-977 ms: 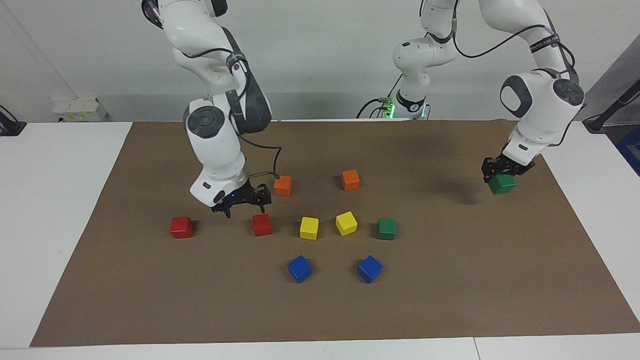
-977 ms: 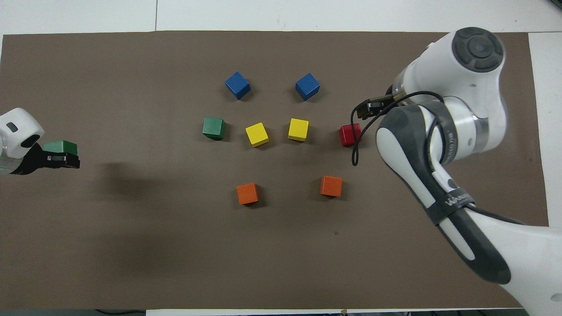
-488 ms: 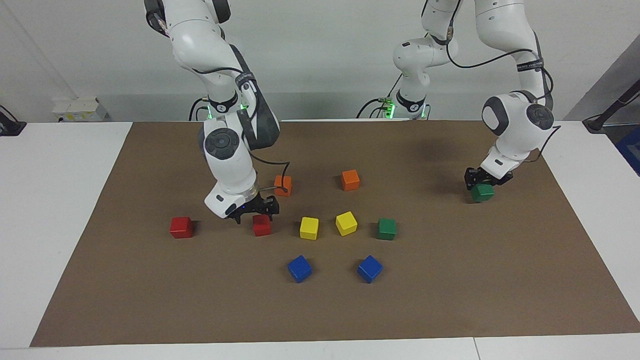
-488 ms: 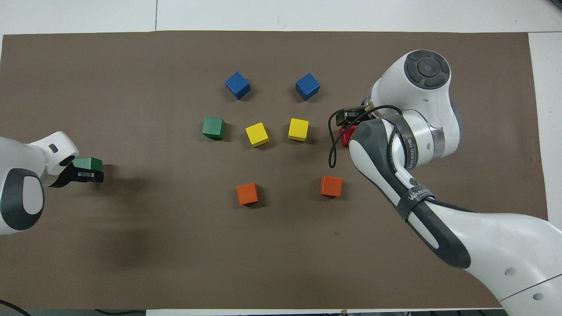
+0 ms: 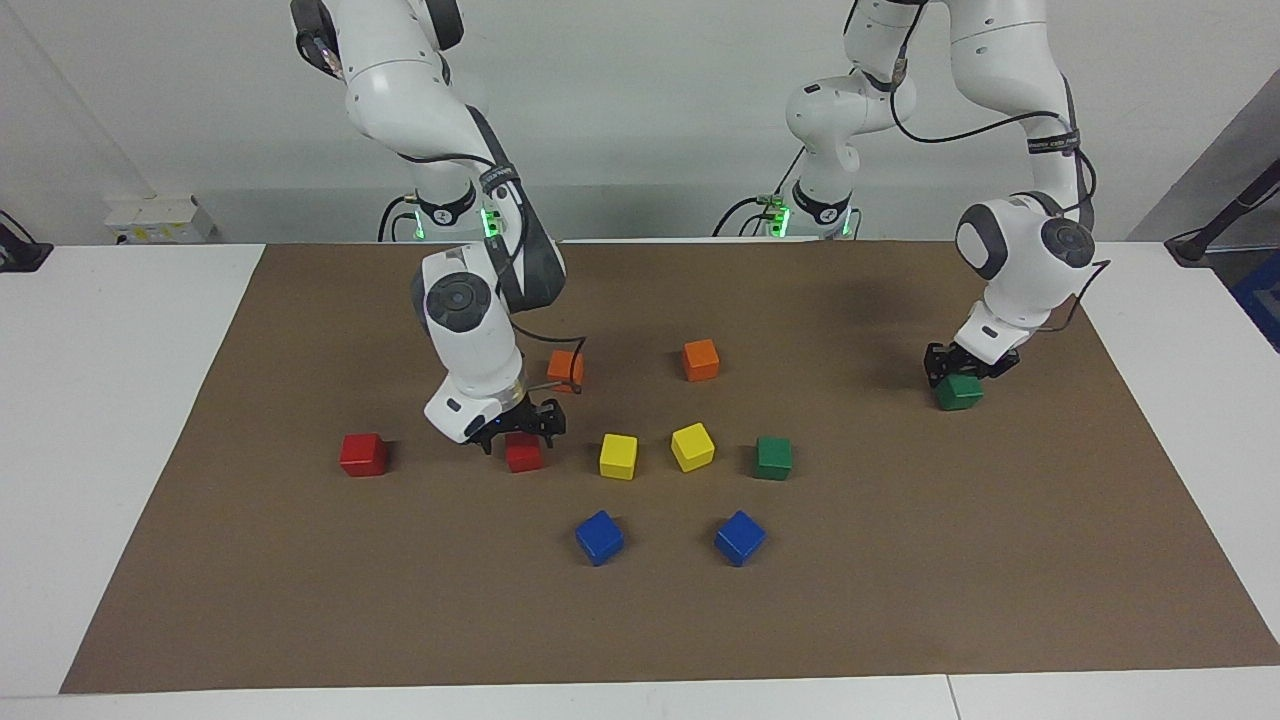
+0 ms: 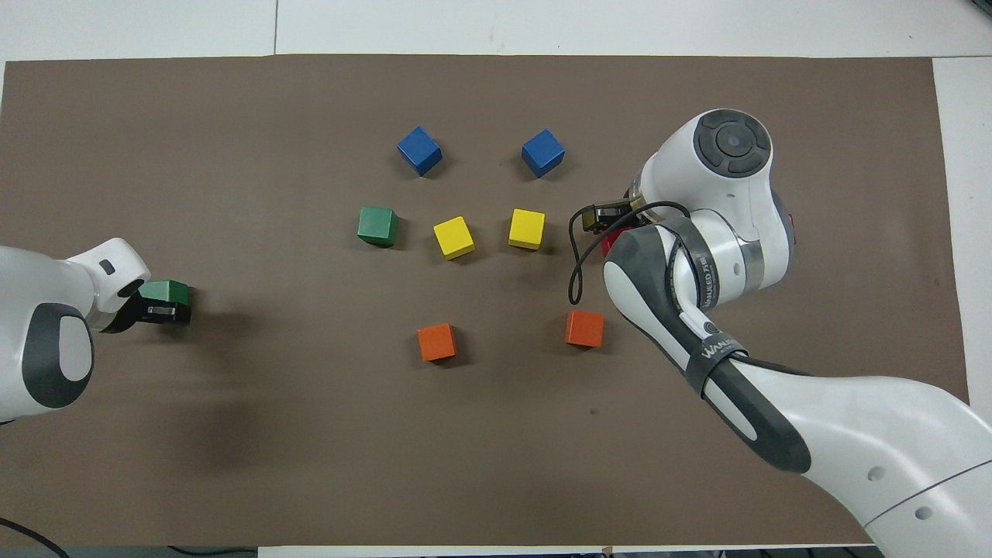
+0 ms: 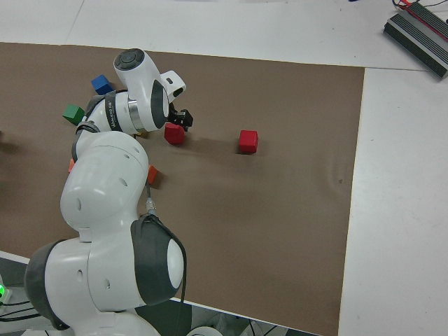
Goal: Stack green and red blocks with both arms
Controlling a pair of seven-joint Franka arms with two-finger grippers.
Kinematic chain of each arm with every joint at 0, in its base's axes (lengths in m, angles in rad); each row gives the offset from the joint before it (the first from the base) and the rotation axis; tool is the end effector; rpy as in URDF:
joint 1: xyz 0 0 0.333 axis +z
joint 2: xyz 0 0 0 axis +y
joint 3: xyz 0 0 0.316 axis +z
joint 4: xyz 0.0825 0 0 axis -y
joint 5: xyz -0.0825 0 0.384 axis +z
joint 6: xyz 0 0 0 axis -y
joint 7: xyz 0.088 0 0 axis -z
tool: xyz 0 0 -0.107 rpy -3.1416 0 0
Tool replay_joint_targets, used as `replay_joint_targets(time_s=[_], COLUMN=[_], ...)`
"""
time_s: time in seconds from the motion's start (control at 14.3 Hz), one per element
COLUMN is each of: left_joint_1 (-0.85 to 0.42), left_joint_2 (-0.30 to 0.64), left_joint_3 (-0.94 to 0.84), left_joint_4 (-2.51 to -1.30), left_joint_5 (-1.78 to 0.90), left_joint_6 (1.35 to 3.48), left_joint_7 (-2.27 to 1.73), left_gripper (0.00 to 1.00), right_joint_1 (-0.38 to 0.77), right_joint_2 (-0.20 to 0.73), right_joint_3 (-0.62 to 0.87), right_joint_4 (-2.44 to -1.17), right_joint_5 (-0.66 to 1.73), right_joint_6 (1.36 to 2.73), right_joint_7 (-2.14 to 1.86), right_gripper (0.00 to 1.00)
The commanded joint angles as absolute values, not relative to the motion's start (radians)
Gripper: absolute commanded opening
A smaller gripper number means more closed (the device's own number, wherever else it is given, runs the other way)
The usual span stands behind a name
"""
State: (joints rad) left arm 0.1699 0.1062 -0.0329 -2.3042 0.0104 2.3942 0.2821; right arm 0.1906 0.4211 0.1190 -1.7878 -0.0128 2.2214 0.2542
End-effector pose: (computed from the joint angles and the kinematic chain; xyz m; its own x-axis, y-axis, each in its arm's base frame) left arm 0.5147 0.0710 0.2993 0.9882 -0.1520 -0.0165 -0.1520 -0.9884 0.0012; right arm 0.6224 0.1922 0.3210 0.9986 0.0523 0.0053 0.0524 -0.9978 -0.0409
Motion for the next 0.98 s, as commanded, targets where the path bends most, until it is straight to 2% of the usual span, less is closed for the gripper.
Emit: replay_joint_targets(time_s=[0.0,0.07,0.14,0.21,0.28,0.35,0.42,0.49,0.56,0.77,0.91], left_joint_1=[0.176,0.178,0.178,0.178,0.178,0.178,0.178,0.178,0.178,0.17,0.147], left_joint_2=[0.109,0.113,0.114,0.114,0.115,0.114,0.107,0.104,0.104,0.104,0.112], left_joint_3=[-0.034,-0.034,-0.034,-0.034,-0.034,-0.034,-0.034,-0.032,-0.032,-0.034,-0.044], left_joint_4=[-2.321,-2.321,-2.321,-2.318,-2.312,-2.303,-2.287,-2.248,-2.194,-2.003,-1.89], left_joint_5=[-0.005,-0.005,-0.005,-0.005,-0.005,-0.003,-0.003,-0.003,-0.003,-0.002,-0.003], left_joint_6=[2.428,2.428,2.428,2.425,2.419,2.41,2.381,2.328,2.257,2.049,1.961], left_joint_7=[0.348,0.368,0.373,0.373,0.374,0.391,0.408,0.417,0.429,0.448,0.436], left_gripper=[0.28,0.56,0.9,1.0,1.0,1.0,1.0,1.0,1.0,1.0,1.0], right_joint_1=[0.196,0.205,0.207,0.206,0.204,0.201,0.196,0.19,0.189,0.16,0.114], right_joint_2=[0.425,0.422,0.419,0.419,0.417,0.416,0.414,0.407,0.397,0.385,0.35], right_joint_3=[0.123,0.123,0.123,0.121,0.121,0.121,0.121,0.121,0.12,0.118,0.12], right_joint_4=[-1.807,-1.824,-1.839,-1.85,-1.855,-1.855,-1.852,-1.844,-1.829,-1.659,-1.632], right_joint_5=[-0.02,-0.02,-0.02,-0.02,-0.02,-0.02,-0.02,-0.02,-0.02,-0.023,-0.023], right_joint_6=[2.25,2.269,2.281,2.289,2.292,2.287,2.277,2.26,2.219,1.978,1.915], right_joint_7=[0.293,0.298,0.298,0.296,0.293,0.291,0.29,0.285,0.282,0.275,0.211], right_gripper=[0.98,0.92,0.81,0.74,0.69,0.59,0.42,0.18,0.0,0.0,0.0])
